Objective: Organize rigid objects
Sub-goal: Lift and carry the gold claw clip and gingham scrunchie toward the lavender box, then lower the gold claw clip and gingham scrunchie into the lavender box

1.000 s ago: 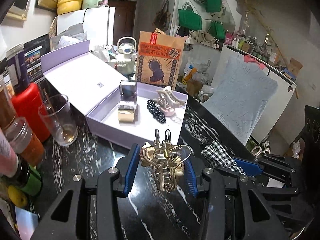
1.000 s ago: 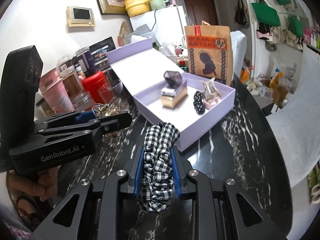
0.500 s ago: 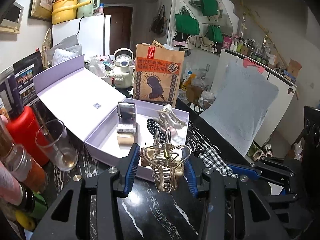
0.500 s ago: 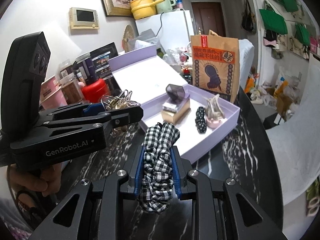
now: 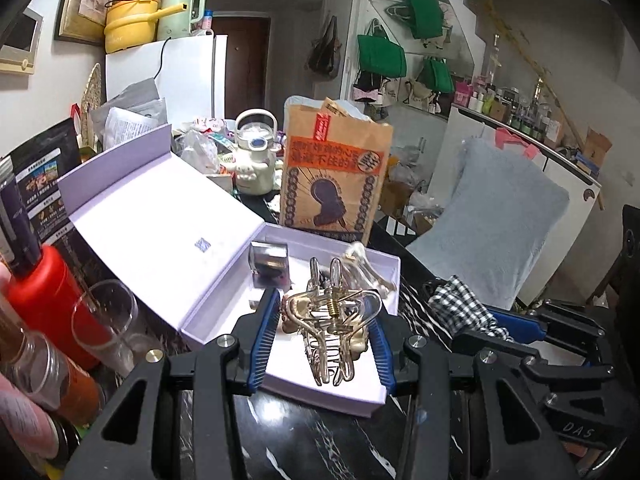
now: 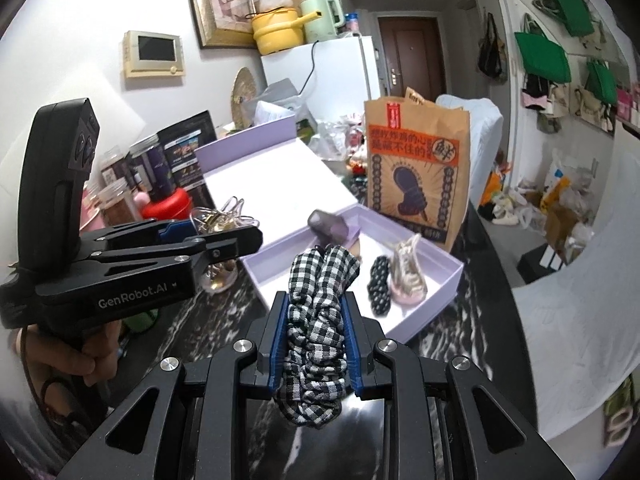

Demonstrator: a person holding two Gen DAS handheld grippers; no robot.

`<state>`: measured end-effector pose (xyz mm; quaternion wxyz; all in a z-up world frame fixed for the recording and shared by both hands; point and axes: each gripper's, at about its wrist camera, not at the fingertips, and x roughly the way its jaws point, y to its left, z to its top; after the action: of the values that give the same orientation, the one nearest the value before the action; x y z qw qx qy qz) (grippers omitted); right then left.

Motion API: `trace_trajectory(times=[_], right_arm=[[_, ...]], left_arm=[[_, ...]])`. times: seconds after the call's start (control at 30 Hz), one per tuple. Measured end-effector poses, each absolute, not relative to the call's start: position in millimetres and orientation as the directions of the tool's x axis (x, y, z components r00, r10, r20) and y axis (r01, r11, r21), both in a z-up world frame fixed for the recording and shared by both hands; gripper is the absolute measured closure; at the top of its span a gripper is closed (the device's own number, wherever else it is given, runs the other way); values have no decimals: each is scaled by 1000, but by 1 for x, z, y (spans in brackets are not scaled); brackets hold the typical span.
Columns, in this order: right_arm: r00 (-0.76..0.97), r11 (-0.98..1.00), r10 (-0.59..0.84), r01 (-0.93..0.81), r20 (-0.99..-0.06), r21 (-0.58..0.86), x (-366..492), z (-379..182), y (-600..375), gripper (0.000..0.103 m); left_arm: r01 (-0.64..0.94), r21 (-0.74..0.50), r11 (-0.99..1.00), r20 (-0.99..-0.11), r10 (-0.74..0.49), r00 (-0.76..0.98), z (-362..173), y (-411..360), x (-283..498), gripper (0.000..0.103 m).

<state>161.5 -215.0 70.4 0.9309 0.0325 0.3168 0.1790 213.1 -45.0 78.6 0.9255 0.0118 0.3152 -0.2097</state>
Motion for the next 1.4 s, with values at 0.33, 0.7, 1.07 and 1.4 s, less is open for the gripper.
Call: trace_trajectory(times=[0.33, 0.7, 1.07, 1.4], right_arm=[[739, 937, 346, -303, -578, 173, 200, 68, -219, 78], [698, 929, 368, -298, -615, 217, 234, 37, -218, 78], [689, 938, 344, -287, -638, 196, 246, 12, -218, 78], [668, 929, 370, -257, -646, 267, 257, -11, -226, 78]], left_arm=[[362, -112, 926, -602, -353, 716, 69, -43, 249, 61], [360, -135, 923, -659, -355, 663, 36, -47, 272, 61], [363, -136, 922, -693, -351, 630, 4, -57, 279, 61], [366, -152, 918, -688, -364, 627, -19, -66, 280, 61]])
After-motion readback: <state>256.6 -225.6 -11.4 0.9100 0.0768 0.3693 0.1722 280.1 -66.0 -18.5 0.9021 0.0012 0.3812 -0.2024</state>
